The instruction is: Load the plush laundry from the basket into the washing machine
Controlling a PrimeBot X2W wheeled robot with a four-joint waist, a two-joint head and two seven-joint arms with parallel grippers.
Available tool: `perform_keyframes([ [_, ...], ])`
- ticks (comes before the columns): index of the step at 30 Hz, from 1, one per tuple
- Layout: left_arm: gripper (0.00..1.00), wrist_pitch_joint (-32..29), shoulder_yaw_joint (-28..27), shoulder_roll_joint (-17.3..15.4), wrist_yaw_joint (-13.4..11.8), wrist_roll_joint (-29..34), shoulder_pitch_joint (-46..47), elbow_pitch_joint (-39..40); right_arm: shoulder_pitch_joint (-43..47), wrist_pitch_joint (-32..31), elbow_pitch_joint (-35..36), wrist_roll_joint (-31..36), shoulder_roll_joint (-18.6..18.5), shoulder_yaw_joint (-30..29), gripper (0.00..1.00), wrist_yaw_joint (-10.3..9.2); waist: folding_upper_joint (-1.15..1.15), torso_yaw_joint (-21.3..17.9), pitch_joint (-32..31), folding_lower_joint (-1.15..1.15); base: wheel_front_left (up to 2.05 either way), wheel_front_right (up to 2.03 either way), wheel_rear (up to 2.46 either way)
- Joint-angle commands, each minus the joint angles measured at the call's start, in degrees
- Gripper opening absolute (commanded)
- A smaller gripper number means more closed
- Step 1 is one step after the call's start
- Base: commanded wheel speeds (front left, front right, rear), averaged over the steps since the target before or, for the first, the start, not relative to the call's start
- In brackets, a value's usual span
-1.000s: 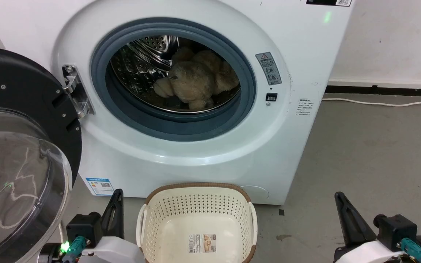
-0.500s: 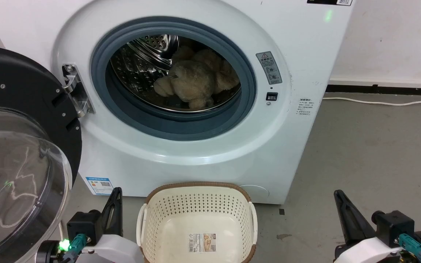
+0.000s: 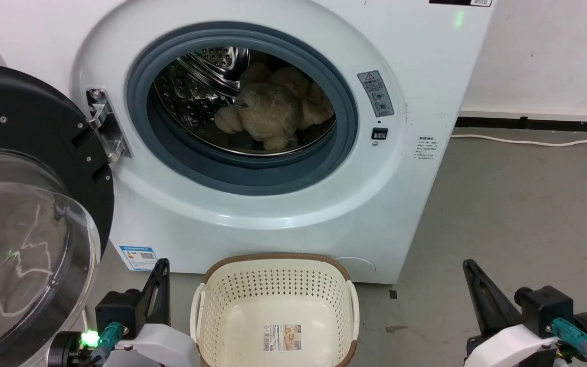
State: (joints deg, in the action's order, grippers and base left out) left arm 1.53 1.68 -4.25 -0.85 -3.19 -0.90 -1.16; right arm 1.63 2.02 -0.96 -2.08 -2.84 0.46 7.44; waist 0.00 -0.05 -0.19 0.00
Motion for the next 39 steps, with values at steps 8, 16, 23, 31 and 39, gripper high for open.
perform_keyframes([
  [8,0.0,-0.9,-1.1,0.9,0.5,2.0,0.8,0.8,-1.3,-1.3,0.7,1.3,0.0,-0.3,0.0,0.04,0.0,0.0,0.1,0.0,0.0,0.0,0.0],
  [16,0.0,-1.5,-1.7,1.4,0.9,3.2,0.9,1.2,-1.6,-2.0,1.0,2.1,0.0,-0.5,0.0,0.05,0.0,0.0,0.2,0.0,0.0,0.0,0.0],
  [23,0.0,-1.5,-1.7,1.4,0.9,3.2,0.9,1.2,-1.6,-2.0,1.0,2.1,0.0,-0.5,0.0,0.05,0.0,0.0,0.2,0.0,0.0,0.0,0.0],
  [31,0.0,-1.5,-1.7,1.4,0.9,3.2,0.9,1.2,-1.6,-2.0,1.0,2.1,0.0,-0.5,0.0,0.05,0.0,0.0,0.2,0.0,0.0,0.0,0.0],
  [39,0.0,-1.5,-1.7,1.4,0.9,3.2,0.9,1.2,-1.6,-2.0,1.0,2.1,0.0,-0.5,0.0,0.05,0.0,0.0,0.2,0.0,0.0,0.0,0.0],
])
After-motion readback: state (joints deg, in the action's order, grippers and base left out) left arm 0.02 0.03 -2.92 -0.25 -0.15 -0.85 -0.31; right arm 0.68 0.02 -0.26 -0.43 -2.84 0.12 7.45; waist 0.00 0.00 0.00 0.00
